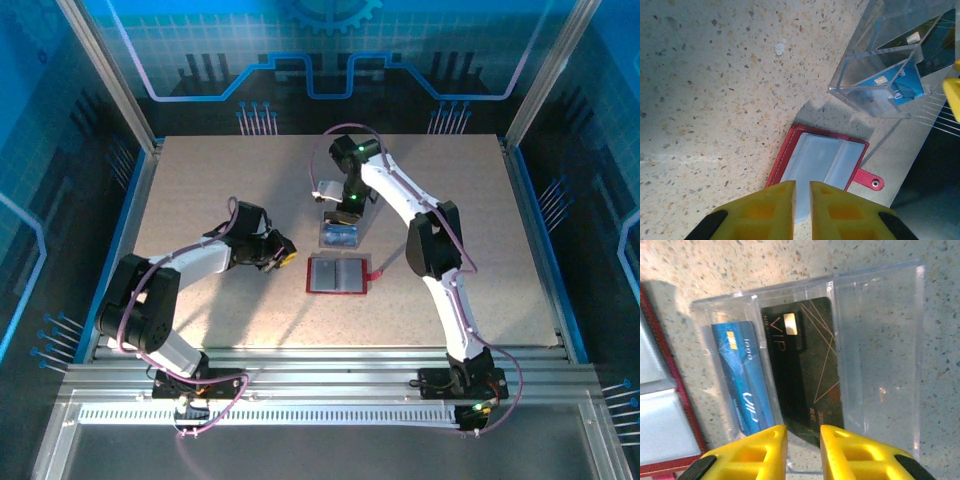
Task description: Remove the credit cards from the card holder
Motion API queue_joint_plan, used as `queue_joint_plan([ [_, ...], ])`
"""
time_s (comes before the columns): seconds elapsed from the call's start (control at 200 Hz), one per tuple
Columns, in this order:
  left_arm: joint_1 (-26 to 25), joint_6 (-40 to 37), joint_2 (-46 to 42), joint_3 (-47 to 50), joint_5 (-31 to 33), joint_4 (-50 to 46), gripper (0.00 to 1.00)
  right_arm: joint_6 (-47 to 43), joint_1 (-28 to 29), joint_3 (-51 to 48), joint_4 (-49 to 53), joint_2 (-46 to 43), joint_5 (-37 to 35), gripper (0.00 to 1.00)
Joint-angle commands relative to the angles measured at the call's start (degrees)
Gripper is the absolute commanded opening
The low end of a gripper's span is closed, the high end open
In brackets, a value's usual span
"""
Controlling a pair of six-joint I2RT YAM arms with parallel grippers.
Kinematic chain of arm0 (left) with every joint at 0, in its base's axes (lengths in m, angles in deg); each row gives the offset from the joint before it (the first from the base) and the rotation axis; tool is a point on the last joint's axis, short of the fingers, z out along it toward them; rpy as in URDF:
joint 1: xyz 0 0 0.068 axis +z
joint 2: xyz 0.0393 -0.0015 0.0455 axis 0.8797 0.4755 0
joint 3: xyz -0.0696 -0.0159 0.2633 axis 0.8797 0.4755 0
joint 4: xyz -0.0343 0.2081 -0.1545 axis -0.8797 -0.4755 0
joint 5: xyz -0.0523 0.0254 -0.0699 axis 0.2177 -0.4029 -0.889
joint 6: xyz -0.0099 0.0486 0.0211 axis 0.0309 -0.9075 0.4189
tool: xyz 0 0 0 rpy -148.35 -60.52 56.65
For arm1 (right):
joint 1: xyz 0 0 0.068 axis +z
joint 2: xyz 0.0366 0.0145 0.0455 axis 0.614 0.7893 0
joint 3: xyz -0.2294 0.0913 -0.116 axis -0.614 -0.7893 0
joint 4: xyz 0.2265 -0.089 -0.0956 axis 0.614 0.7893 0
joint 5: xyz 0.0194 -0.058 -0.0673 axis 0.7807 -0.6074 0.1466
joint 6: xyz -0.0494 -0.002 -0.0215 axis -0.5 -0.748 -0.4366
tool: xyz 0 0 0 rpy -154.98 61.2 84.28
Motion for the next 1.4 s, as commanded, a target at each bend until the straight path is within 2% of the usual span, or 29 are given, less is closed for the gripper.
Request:
queue_joint_plan([
  [0.0, -0.2, 0.3, 1.3, -0.7, -1.8, 1.0, 0.16, 3.7, -0.2, -3.8, -3.9, -7.1, 3.2, 0.26],
  [0.33, -3.1, 0.7, 5.2, -3.7, -2.1, 1.6, 0.16, 12.3, 1.0, -21.2, -12.7, -19.9, 6.0, 0.23],
  [0.725, -5.8, 0.9, 9.2, -6.1, -2.9, 1.2, 0.16, 26.9, 6.9, -39.8, -22.8, -29.8, 9.0, 0.22],
  [1.101, -6.6, 0.5, 10.2, -5.1, -3.4, 0.3, 0.16, 55.4, 8.1, -57.2, -40.3, -36.0, 15.3, 0.21],
  [1.201, -7.0, 0.3, 10.0, -4.3, -2.9, 0.0, 0.15, 63.1, 8.0, -61.7, -45.4, -37.5, 17.0, 0.18],
  [1.396, -7.1, 0.6, 9.2, -2.8, -2.4, -0.3, 0.14, 72.3, 7.7, -66.6, -52.0, -37.8, 21.3, 0.15],
])
